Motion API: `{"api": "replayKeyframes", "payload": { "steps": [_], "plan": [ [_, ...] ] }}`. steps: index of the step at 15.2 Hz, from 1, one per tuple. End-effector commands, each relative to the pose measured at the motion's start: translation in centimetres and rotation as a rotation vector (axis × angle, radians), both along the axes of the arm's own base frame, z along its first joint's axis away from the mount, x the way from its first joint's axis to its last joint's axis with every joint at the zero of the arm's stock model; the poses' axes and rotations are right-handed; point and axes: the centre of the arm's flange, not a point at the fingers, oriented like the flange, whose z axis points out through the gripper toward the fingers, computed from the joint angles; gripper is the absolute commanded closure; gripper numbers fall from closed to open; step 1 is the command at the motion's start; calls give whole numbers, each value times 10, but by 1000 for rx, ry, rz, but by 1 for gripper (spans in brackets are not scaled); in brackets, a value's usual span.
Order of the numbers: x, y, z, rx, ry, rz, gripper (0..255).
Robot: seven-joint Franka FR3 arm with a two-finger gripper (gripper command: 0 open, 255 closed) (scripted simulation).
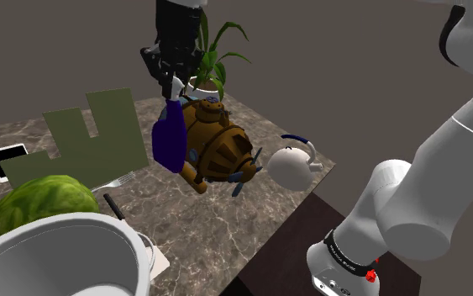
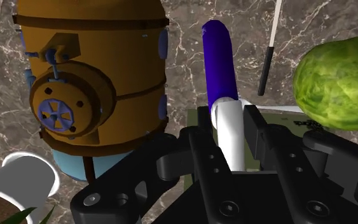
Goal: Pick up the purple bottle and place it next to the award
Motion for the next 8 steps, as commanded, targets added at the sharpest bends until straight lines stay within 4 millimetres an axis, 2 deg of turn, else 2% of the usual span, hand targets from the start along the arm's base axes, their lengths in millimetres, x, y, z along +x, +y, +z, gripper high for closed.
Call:
{"api": "replayKeyframes", "payload": {
  "steps": [1, 8],
  "plan": [
    [1, 1, -10, 0, -1, 0, 255],
    [1, 1, -47, 0, -1, 0, 255]
  ]
}}
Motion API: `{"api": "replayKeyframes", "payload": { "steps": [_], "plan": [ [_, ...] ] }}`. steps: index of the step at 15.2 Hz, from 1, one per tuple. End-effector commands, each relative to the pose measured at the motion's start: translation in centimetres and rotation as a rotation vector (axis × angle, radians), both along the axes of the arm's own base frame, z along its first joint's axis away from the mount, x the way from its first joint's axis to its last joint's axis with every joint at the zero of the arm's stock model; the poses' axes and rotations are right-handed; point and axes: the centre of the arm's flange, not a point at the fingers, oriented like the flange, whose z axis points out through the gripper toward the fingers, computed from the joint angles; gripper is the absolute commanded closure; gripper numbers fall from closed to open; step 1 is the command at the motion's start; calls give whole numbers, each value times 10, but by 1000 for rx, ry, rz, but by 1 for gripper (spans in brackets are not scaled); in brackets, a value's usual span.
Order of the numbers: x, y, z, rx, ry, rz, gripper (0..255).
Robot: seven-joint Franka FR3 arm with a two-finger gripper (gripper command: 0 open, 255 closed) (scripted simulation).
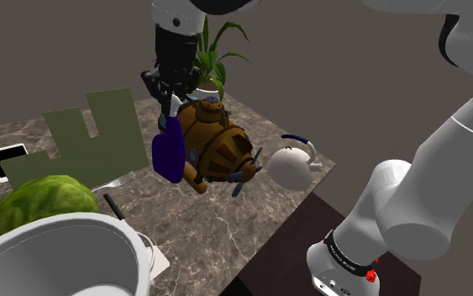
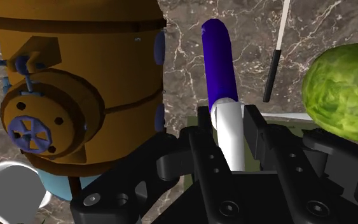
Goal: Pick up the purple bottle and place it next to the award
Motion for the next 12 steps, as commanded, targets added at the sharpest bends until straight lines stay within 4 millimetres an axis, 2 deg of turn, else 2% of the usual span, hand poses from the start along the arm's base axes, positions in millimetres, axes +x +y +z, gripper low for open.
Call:
{"api": "replayKeyframes", "payload": {
  "steps": [1, 12],
  "plan": [
    [0, 1, -11, 0, -1, 0, 255],
    [0, 1, -69, 0, -1, 0, 255]
  ]
}}
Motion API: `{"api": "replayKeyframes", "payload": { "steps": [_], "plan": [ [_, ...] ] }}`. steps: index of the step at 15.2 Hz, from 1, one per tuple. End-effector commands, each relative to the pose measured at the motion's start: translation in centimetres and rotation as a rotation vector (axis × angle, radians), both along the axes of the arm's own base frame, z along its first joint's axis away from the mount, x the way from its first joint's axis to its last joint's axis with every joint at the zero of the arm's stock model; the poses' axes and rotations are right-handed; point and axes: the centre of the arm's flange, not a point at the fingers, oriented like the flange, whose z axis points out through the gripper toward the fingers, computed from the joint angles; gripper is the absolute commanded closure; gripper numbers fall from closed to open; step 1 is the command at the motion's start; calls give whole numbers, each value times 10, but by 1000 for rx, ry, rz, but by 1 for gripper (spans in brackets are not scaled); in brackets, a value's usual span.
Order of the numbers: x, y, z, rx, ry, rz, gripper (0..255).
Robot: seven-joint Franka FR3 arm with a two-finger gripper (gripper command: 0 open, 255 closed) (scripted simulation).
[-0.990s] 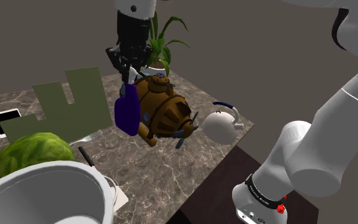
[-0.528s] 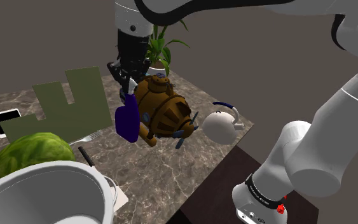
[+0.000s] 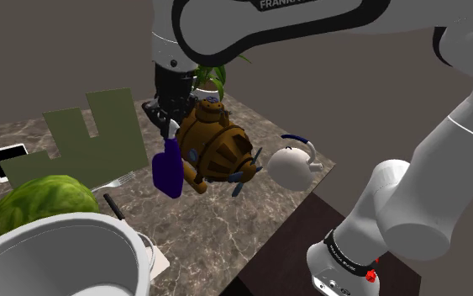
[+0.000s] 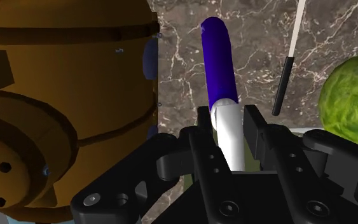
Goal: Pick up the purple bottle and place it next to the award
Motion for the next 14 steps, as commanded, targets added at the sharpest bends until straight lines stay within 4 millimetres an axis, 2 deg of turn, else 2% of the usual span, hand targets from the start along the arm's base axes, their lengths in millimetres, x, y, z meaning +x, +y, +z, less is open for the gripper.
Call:
{"api": "replayKeyframes", "payload": {
  "steps": [1, 6, 13, 14],
  "plan": [
    [1, -1, -10, 0, -1, 0, 255],
    [1, -1, -35, 0, -1, 0, 255],
    [1, -1, -35, 0, -1, 0, 255],
    [1, -1, -35, 0, -1, 0, 0]
  ]
}}
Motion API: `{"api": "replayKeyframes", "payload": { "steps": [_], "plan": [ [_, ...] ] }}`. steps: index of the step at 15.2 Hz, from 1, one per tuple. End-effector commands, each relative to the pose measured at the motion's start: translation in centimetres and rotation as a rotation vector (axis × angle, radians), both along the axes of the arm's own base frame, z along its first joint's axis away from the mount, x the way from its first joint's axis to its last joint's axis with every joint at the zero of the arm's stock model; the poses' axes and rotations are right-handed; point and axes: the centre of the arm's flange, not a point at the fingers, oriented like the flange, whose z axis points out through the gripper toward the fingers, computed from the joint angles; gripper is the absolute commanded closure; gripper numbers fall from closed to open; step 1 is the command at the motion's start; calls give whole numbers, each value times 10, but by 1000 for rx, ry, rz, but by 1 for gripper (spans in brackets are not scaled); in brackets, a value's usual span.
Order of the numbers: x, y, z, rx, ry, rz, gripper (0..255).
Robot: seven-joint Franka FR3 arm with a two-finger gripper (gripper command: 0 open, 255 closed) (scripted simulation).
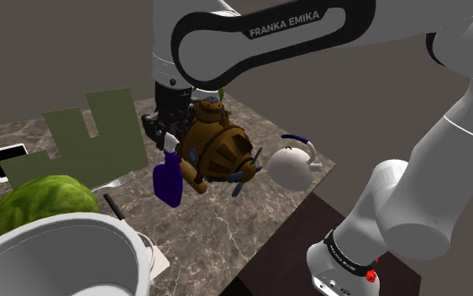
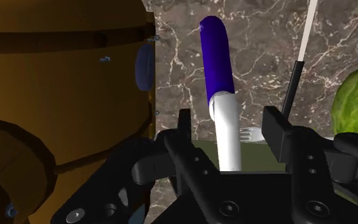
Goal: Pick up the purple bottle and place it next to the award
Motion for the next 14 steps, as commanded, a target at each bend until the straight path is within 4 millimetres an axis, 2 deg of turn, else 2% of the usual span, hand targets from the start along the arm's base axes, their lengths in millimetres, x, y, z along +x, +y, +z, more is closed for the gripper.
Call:
{"api": "replayKeyframes", "payload": {
  "steps": [1, 5, 9, 14],
  "plan": [
    [0, 0, 0, 0, 0, 0, 0],
    [0, 0, 0, 0, 0, 0, 0],
    [-2, 0, 50, 0, 0, 0, 0],
    [-2, 0, 50, 0, 0, 0, 0]
  ]
}}
